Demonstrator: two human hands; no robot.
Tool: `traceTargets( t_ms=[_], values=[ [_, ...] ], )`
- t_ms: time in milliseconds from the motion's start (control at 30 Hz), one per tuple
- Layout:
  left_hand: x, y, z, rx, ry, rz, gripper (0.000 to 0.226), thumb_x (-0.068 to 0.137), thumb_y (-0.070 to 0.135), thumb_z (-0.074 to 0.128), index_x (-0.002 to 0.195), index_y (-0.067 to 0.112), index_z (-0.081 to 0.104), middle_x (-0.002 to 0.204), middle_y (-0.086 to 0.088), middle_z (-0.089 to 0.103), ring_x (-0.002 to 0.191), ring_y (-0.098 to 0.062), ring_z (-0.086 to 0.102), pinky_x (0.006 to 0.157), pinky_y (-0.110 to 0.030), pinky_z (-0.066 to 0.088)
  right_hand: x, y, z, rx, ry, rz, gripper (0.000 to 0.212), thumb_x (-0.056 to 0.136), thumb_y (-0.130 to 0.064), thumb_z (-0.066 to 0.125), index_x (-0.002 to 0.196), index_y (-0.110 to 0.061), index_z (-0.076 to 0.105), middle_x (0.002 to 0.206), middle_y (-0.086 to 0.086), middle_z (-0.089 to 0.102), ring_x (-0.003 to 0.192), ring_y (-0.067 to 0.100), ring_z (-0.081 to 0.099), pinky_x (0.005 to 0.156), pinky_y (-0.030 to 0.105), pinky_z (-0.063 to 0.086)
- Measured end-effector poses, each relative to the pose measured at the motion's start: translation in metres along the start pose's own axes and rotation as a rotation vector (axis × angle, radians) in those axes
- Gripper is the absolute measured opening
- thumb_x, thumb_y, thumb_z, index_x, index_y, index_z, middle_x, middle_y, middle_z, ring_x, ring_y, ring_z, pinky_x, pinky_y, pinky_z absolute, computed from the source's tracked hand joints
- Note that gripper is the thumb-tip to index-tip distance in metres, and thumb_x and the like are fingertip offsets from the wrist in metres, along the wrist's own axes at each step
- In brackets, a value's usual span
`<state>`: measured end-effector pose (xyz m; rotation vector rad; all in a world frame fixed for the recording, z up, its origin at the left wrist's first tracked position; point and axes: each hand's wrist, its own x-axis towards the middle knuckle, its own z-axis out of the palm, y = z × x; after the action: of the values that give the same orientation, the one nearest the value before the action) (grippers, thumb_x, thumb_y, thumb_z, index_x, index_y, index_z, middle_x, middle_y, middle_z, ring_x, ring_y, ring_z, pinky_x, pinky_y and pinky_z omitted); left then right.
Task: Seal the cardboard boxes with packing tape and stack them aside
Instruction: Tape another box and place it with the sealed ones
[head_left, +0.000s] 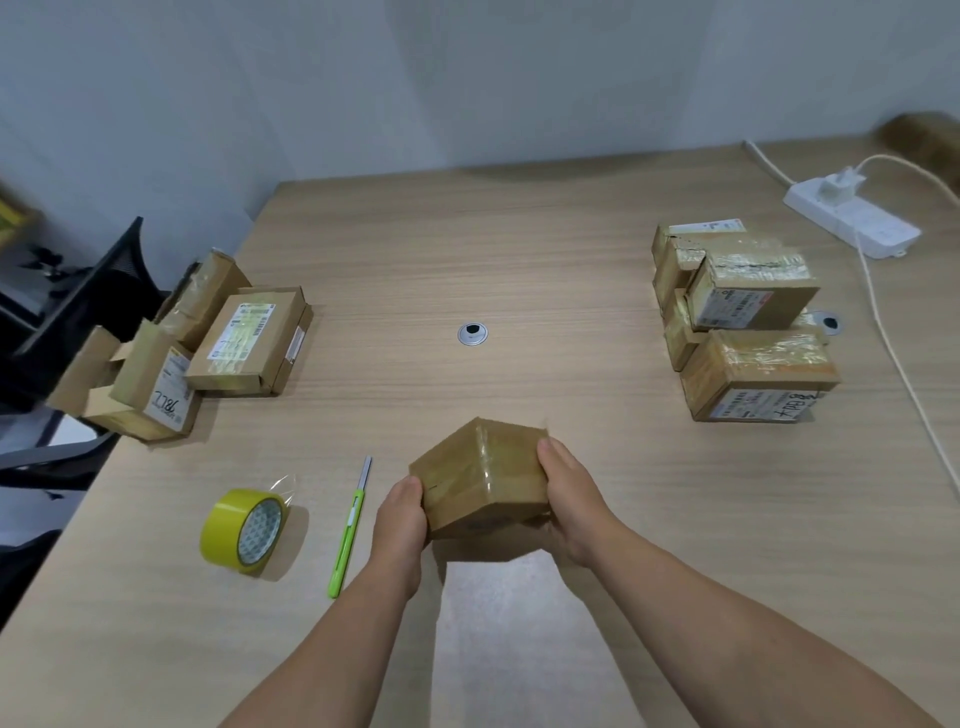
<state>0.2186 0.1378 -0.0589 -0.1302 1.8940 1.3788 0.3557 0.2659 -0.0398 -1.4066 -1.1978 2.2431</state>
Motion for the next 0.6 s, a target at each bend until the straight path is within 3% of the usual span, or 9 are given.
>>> traceTargets(
  t_ms=[67, 167, 267, 333, 400, 467, 533, 600],
  values=[
    [0.001, 0.000, 0.000, 0.086, 0.062, 0.047, 0.034, 0.104, 0.032, 0.040, 0.134, 0.024, 0.055, 0.125, -0.004, 0.061, 0.112, -0.023, 0.058, 0.097, -0.044, 0.051, -0.001, -0.001, 0.003, -0.056, 0.009, -0.047, 0.032, 0.108, -0.038, 0.036, 0.111, -0.031, 0.067, 0.109, 0.001, 0.072, 0.098, 0.019, 0.069, 0.085, 0.041, 0.059],
    [-0.002, 0.005, 0.002, 0.112, 0.105, 0.107, 0.037, 0.103, 0.028, 0.043, 0.140, 0.026, 0.050, 0.129, -0.001, 0.058, 0.111, -0.021, 0.057, 0.088, -0.037, 0.047, -0.001, 0.000, 0.005, -0.103, 0.044, -0.078, 0.034, 0.107, -0.040, 0.036, 0.102, -0.036, 0.069, 0.103, -0.002, 0.074, 0.099, 0.021, 0.070, 0.095, 0.050, 0.057],
    [-0.008, 0.010, 0.002, 0.113, 0.150, 0.151, 0.039, 0.101, 0.024, 0.050, 0.140, 0.028, 0.051, 0.128, 0.002, 0.056, 0.107, -0.019, 0.058, 0.096, -0.041, 0.048, -0.004, 0.001, 0.009, -0.156, 0.071, -0.111, 0.035, 0.105, -0.043, 0.035, 0.094, -0.039, 0.068, 0.101, -0.003, 0.073, 0.099, 0.022, 0.069, 0.097, 0.054, 0.055],
    [-0.012, 0.013, 0.003, 0.086, 0.155, 0.183, 0.033, 0.101, 0.021, 0.052, 0.134, 0.026, 0.057, 0.121, 0.004, 0.058, 0.102, -0.016, 0.057, 0.089, -0.035, 0.046, -0.005, 0.003, 0.012, -0.231, 0.083, -0.160, 0.034, 0.102, -0.047, 0.034, 0.093, -0.042, 0.066, 0.102, -0.003, 0.071, 0.101, 0.022, 0.068, 0.097, 0.054, 0.054],
    [-0.018, 0.017, 0.005, 0.050, 0.139, 0.203, 0.025, 0.102, 0.021, 0.051, 0.123, 0.025, 0.064, 0.118, 0.007, 0.062, 0.105, -0.015, 0.057, 0.089, -0.033, 0.044, -0.009, 0.004, 0.016, -0.287, 0.099, -0.208, 0.031, 0.105, -0.045, 0.033, 0.104, -0.039, 0.064, 0.106, -0.007, 0.069, 0.106, 0.020, 0.065, 0.099, 0.049, 0.052],
    [-0.023, 0.019, 0.008, 0.031, 0.091, 0.224, 0.021, 0.101, 0.028, 0.052, 0.114, 0.026, 0.068, 0.118, 0.008, 0.065, 0.106, -0.010, 0.060, 0.095, -0.037, 0.049, -0.013, 0.005, 0.021, -0.308, 0.102, -0.246, 0.033, 0.108, -0.040, 0.033, 0.129, -0.036, 0.058, 0.120, -0.012, 0.064, 0.116, 0.015, 0.059, 0.101, 0.036, 0.047],
    [-0.030, 0.020, 0.010, 0.069, 0.066, 0.241, 0.034, 0.092, 0.044, 0.052, 0.117, 0.029, 0.069, 0.122, 0.007, 0.065, 0.111, -0.011, 0.061, 0.102, -0.044, 0.050, -0.016, 0.005, 0.026, -0.334, 0.110, -0.256, 0.041, 0.109, -0.038, 0.033, 0.148, -0.033, 0.044, 0.133, -0.011, 0.056, 0.122, 0.012, 0.052, 0.098, 0.028, 0.040],
    [-0.032, 0.019, 0.011, 0.091, 0.075, 0.247, 0.051, 0.081, 0.058, 0.050, 0.121, 0.031, 0.068, 0.126, 0.008, 0.064, 0.116, -0.012, 0.060, 0.105, -0.044, 0.047, -0.017, 0.004, 0.029, -0.358, 0.120, -0.251, 0.045, 0.109, -0.037, 0.033, 0.154, -0.032, 0.035, 0.149, -0.005, 0.048, 0.132, 0.016, 0.046, 0.099, 0.025, 0.034]
  ],
)
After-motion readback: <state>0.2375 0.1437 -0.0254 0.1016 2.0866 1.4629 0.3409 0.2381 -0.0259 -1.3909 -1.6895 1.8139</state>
